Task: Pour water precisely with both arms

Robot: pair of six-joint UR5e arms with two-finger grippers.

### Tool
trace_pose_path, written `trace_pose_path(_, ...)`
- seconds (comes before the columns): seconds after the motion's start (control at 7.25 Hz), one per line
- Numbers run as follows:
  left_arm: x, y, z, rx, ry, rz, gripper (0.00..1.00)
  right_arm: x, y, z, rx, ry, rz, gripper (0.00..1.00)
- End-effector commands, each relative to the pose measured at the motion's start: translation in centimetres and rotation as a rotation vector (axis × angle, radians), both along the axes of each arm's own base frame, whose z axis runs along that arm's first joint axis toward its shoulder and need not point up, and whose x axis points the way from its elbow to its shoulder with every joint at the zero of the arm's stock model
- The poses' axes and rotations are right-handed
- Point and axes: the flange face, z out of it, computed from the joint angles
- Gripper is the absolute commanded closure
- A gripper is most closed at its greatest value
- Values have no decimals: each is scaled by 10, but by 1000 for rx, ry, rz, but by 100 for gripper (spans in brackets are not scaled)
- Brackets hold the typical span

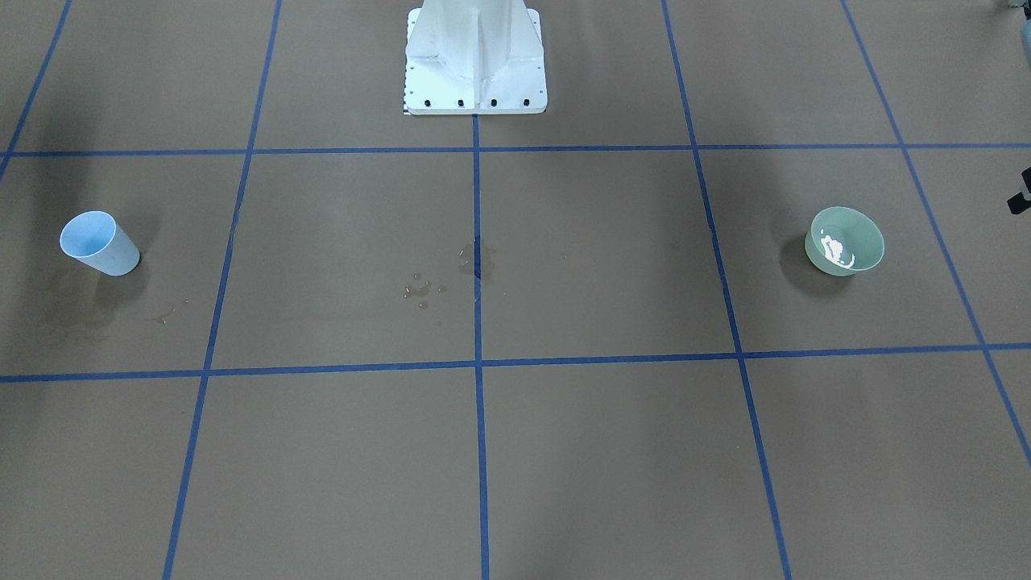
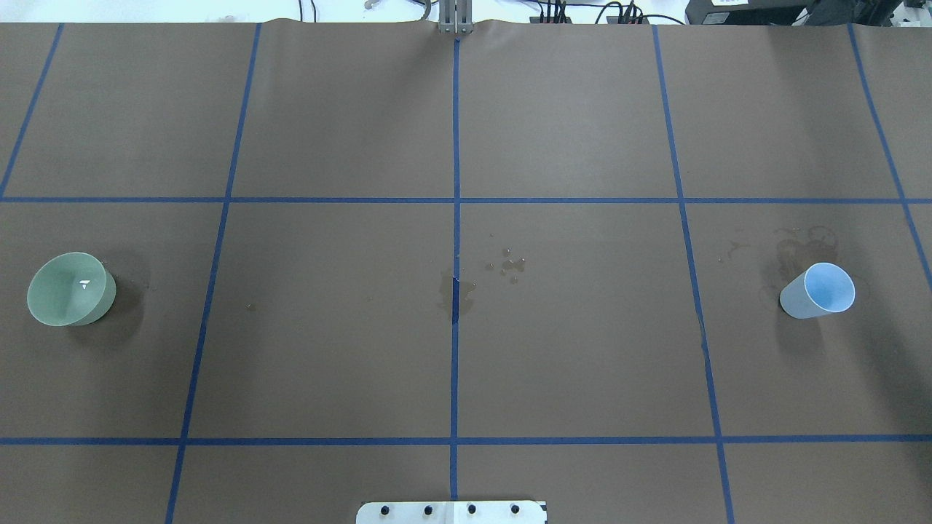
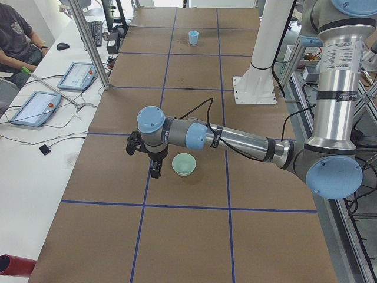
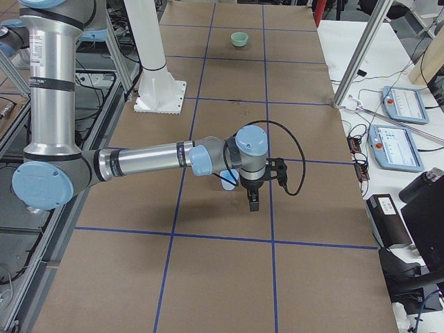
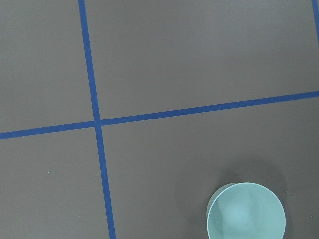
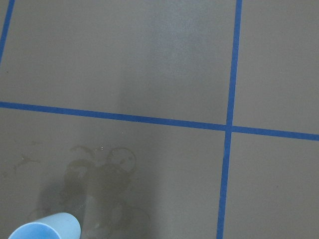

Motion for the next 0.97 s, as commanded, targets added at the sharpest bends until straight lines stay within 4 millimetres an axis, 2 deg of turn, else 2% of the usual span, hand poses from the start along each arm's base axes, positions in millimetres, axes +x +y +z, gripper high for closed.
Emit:
trace_pose_path(0.0, -4, 3, 26, -61, -7, -5, 0, 0, -4, 15, -29, -1, -4, 0)
trace_pose_path(0.14, -5, -2, 39, -103, -9, -10, 0, -1, -4, 19, -34, -3, -6, 0)
trace_pose_path(0.28, -5, -1, 44, -150, -13, -10, 0, -1, -3, 22, -39, -2, -5, 0)
trace_pose_path(0.55, -5, -2, 42, -159, -14, -6, 0, -2, -3, 28, -55, -18, -10, 0)
trace_pose_path(0.83, -4, -11, 31, -136, -13, -6, 0, -2, -5, 27, -53, -27, -10, 0)
